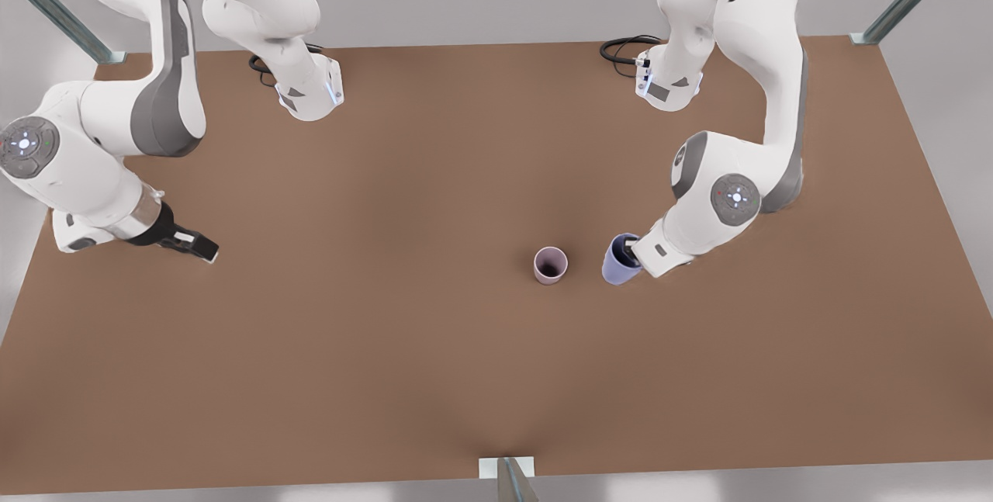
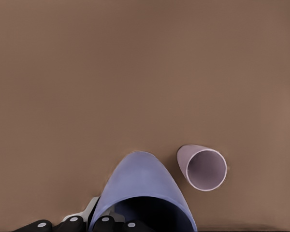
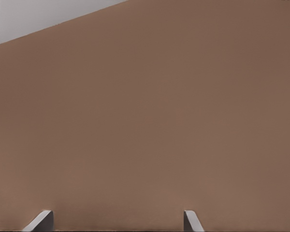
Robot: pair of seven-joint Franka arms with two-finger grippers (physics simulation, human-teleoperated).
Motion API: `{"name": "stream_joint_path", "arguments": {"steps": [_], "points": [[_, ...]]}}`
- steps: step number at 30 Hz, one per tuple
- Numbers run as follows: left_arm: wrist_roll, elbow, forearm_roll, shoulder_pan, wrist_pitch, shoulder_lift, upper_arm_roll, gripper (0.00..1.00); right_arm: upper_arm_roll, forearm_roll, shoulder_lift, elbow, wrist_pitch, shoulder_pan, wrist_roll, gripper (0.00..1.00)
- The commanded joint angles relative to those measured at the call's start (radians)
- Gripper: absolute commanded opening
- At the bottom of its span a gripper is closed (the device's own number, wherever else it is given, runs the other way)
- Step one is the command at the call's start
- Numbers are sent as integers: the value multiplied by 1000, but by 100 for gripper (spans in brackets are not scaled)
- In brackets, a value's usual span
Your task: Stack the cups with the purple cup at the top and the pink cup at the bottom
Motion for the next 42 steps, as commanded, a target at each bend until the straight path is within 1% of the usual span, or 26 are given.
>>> {"name": "stream_joint_path", "arguments": {"steps": [1,5,6,12,13,16,17,20,22,31,33,34,35,42], "points": [[-773,55,-2,-36,-93,25,-12,21,-9,35,3,-9,11,6,-764,100],[-895,76,-7,-140,-73,78,-12,21,-3,55,34,-3,67,14,-762,100],[-917,94,-11,-142,-70,92,-13,21,-3,55,34,-3,67,14,-762,100],[-917,90,-2,-147,-12,129,-24,21,-3,55,46,8,69,12,-742,100],[-917,85,-4,-147,-11,135,-24,21,-4,53,55,22,66,12,-660,100],[-918,73,-5,-147,25,143,-26,21,-6,55,57,20,64,5,-569,100],[-920,72,-7,-147,29,143,-26,21,-4,55,57,22,57,3,-496,100],[-920,48,-11,-148,31,157,-27,21,-6,55,60,22,55,2,-477,100],[-914,47,-13,-147,31,163,-26,21,-6,56,60,25,52,2,-393,100],[-917,1,-14,-148,89,189,-33,21,-12,58,61,30,58,-1,-369,100],[-912,-1,-14,-147,95,190,-33,59,-13,58,61,28,58,-1,-369,100],[-911,1,-14,-147,95,190,-33,82,-13,58,61,28,58,-1,-369,100],[-911,-1,-14,-147,101,192,-33,99,-13,58,63,27,58,-1,-369,100],[-911,-1,-14,-142,88,186,-33,100,-13,59,61,28,57,-1,-369,100]]}}
